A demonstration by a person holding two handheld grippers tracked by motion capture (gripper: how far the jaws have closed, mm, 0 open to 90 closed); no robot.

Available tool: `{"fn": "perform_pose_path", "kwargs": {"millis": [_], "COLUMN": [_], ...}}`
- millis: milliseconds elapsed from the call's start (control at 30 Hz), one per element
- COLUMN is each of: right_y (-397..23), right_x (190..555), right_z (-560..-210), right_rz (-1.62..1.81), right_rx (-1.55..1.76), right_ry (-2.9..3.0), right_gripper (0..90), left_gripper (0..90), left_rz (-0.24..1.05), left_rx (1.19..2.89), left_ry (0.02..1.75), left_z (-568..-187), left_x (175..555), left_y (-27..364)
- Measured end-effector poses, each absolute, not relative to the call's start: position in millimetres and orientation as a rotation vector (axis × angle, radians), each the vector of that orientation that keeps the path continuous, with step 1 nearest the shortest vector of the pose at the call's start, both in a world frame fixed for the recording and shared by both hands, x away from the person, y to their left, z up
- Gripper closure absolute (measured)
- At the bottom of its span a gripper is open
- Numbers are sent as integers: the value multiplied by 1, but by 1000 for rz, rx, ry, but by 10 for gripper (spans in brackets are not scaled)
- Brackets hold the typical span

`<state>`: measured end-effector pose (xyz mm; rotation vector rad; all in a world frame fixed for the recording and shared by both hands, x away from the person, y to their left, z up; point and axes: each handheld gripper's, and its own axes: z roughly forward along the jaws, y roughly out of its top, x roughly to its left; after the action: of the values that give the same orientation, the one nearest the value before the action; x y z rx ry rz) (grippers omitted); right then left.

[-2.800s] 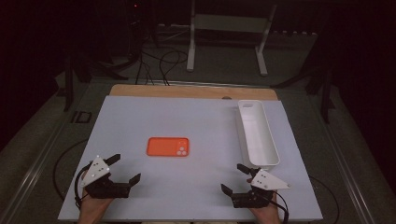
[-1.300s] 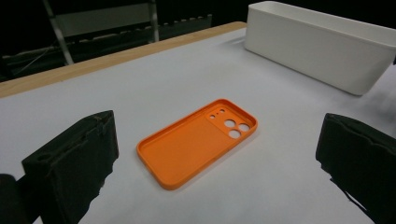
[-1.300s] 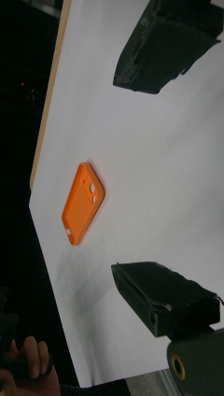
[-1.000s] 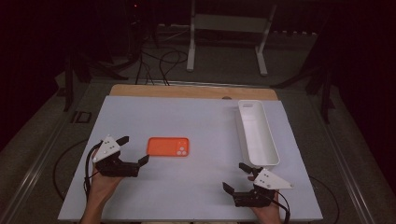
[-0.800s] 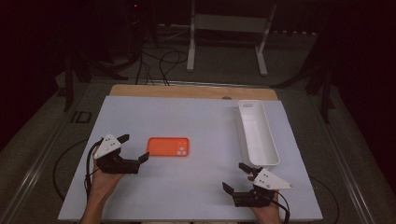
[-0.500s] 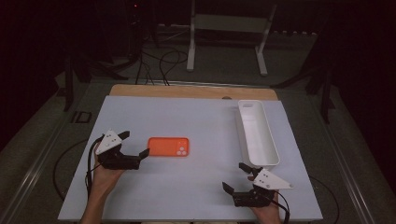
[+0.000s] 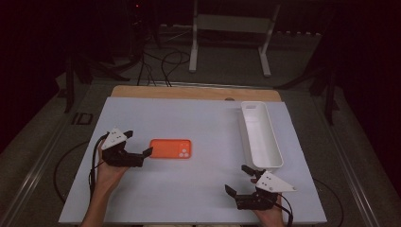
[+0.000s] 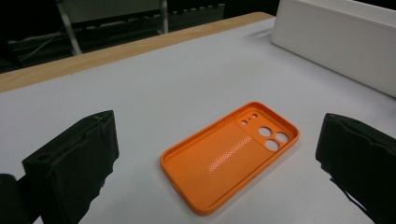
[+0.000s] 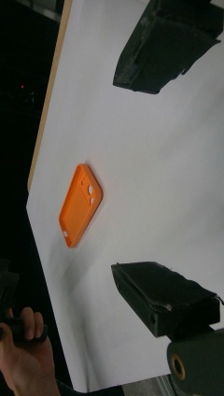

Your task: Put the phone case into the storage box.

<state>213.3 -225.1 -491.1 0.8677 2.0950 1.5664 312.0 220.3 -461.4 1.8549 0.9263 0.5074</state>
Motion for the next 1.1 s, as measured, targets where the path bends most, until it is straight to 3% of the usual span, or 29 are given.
{"fn": "perform_pose_path", "kwargs": {"millis": [867,1100], "right_y": [-224,-224], "right_x": [213,213], "right_z": [-492,-492], "right_rz": [1562,1560], "right_rx": [870,868], "right_ry": [2096,2097], "right_gripper": [93,93], "left_gripper": [8,54], "left_rz": [495,485], "left_rx": [1881,1907], "left_ry": [988,1002], "left_z": [-475,-479], "left_x": [336,339], "left_y": [219,217]}}
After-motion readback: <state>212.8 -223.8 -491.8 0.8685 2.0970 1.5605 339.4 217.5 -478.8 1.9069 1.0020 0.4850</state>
